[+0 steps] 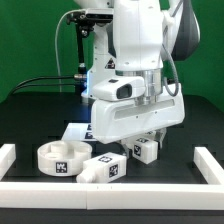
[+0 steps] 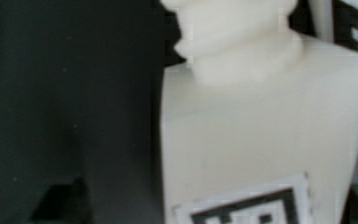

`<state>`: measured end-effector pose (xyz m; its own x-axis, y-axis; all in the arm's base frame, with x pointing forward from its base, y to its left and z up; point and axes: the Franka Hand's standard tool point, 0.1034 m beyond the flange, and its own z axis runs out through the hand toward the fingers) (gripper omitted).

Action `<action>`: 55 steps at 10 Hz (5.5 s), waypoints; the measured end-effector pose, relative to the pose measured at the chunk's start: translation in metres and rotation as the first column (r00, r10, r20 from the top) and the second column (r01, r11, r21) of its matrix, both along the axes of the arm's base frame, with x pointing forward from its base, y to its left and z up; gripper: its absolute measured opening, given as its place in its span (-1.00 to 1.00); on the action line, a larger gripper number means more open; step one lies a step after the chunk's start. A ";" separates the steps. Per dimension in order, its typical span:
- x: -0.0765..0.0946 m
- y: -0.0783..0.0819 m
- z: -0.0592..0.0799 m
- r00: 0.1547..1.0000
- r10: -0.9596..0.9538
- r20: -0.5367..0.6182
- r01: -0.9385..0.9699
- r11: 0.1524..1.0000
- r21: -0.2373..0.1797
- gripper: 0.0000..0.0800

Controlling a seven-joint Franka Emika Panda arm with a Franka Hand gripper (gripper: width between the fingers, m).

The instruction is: Assemble stool

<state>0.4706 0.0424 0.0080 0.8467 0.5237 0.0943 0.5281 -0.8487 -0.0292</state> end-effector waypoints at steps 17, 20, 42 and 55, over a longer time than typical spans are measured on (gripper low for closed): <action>-0.063 -0.109 0.000 0.993 -0.093 -0.068 0.091 0.996 -0.019 -0.18; -0.064 -0.107 -0.001 0.993 -0.091 -0.072 0.089 0.996 -0.018 -0.18; -0.015 -0.118 0.003 0.997 -0.015 -0.081 0.016 1.000 0.007 0.01; 0.049 -0.015 0.077 0.983 -0.182 -0.035 0.183 0.983 0.023 -0.94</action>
Offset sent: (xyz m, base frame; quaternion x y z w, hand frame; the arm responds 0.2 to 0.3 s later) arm 0.0157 -0.0249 0.0414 0.0119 -0.0423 -0.0212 0.9988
